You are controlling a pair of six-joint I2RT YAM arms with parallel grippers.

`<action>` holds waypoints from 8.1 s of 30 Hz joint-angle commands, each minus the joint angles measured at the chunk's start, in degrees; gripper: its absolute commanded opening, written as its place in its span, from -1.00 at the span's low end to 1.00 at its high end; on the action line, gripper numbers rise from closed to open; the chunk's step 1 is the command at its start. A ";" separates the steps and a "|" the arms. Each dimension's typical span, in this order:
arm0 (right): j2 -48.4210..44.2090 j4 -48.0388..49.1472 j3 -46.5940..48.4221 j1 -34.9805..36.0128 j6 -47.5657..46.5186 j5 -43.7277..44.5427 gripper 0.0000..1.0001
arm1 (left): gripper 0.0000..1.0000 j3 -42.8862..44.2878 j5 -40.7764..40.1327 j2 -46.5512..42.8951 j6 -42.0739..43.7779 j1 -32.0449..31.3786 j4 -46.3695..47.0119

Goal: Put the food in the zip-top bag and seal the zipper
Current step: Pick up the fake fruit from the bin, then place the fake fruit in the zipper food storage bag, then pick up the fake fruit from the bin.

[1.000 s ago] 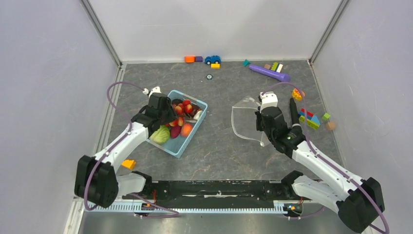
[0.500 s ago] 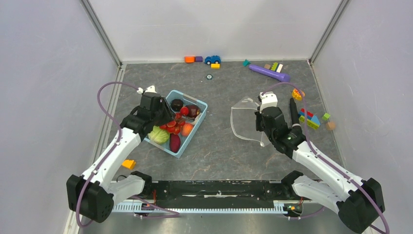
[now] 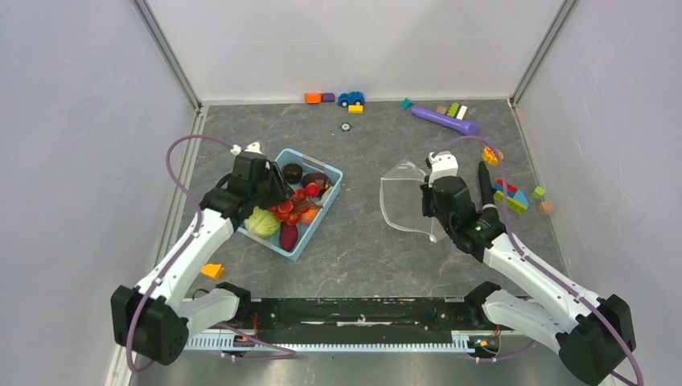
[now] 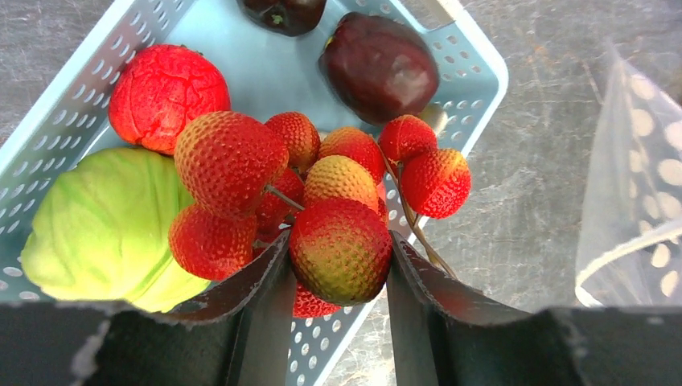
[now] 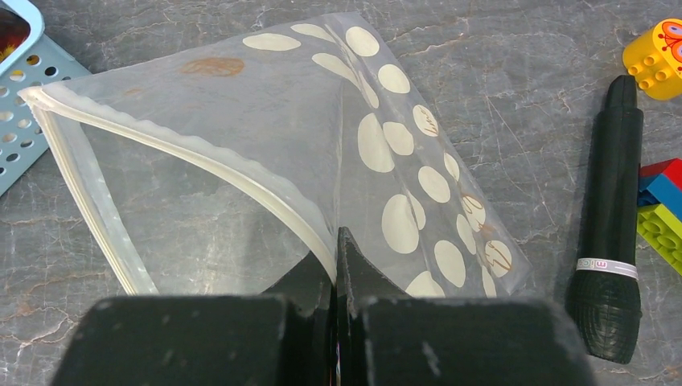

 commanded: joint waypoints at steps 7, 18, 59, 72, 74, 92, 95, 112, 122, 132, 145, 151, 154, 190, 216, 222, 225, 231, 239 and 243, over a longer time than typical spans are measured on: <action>-0.81 0.87 1.83 -0.12 -1.10 -0.90 -1.00 | -0.32 4.30 -6.13 11.68 2.95 0.24 4.08; -1.37 -0.35 2.06 -0.14 -1.30 -0.13 -1.00 | 0.99 10.70 -0.31 6.90 15.29 0.24 4.24; -0.21 0.03 0.78 -0.11 -3.51 -0.36 -1.00 | 0.08 5.81 -18.55 13.51 25.90 -18.66 7.91; -0.06 0.03 0.81 -0.10 -3.71 -0.32 -1.00 | -0.37 4.83 -16.96 14.25 26.61 -18.66 8.72; -0.04 0.01 0.83 -0.13 -3.64 -0.45 -1.00 | -0.56 4.99 -16.61 14.23 26.60 -18.66 8.26; -0.27 -4.78 3.97 -0.12 0.48 -0.75 -1.00 | -0.96 7.43 -16.63 0.64 20.14 -18.88 5.00; 1.62 -8.78 6.85 -0.12 1.50 -2.90 -1.00 | -0.96 6.86 -12.34 -3.25 20.45 -19.36 7.36; 5.15 -7.60 11.22 -0.12 7.84 -13.70 -1.00 | -0.95 2.31 28.17 -4.94 14.07 -23.57 41.86; 1.80 -4.58 10.58 -0.07 11.78 -24.30 -1.00 | -0.96 1.03 32.44 1.07 14.05 -26.70 54.44; 1.46 -3.62 12.22 -0.18 14.79 -34.14 -1.00 | -0.96 -3.80 29.52 2.91 16.36 -26.89 59.32; 0.60 -3.73 14.07 -0.34 16.33 -35.88 -1.00 | -0.96 -7.62 24.50 1.03 21.31 -26.91 54.28; 0.86 -4.91 15.43 -0.65 15.77 -34.32 -1.00 | -0.96 -8.25 23.28 -0.47 23.62 -26.91 50.53; 0.88 -5.97 16.48 -0.90 15.10 -33.07 -1.00 | -0.96 -8.31 22.54 -1.08 24.75 -26.85 48.93; 2.01 2.60 8.59 -2.00 24.81 -34.34 -1.00 | -0.95 -1.03 8.99 10.37 26.60 -31.39 51.23; 0.09 2.00 9.87 -4.03 27.08 -32.71 -1.00 | 0.99 -0.09 5.15 3.13 27.65 -37.73 45.31; 0.39 -2.15 10.26 -4.40 21.43 -28.70 -1.00 | 0.99 0.70 -2.90 -2.36 23.53 -37.71 36.17; 0.72 -6.26 11.57 -4.42 16.51 -23.94 -1.00 | 0.99 1.98 -11.98 -3.45 21.35 -37.72 26.97; 0.53 -13.20 14.00 -4.42 6.42 -12.62 -1.00 | 0.99 1.15 -21.27 -5.71 17.85 -37.70 19.53; 0.51 -17.79 15.66 -4.48 -2.00 -1.93 -0.87 | 0.99 3.10 -32.77 -3.42 14.86 -37.47 13.26; 0.61 -19.43 16.77 -4.45 -4.34 0.21 -0.74 | 0.99 3.99 -34.70 -1.22 12.99 -36.09 10.05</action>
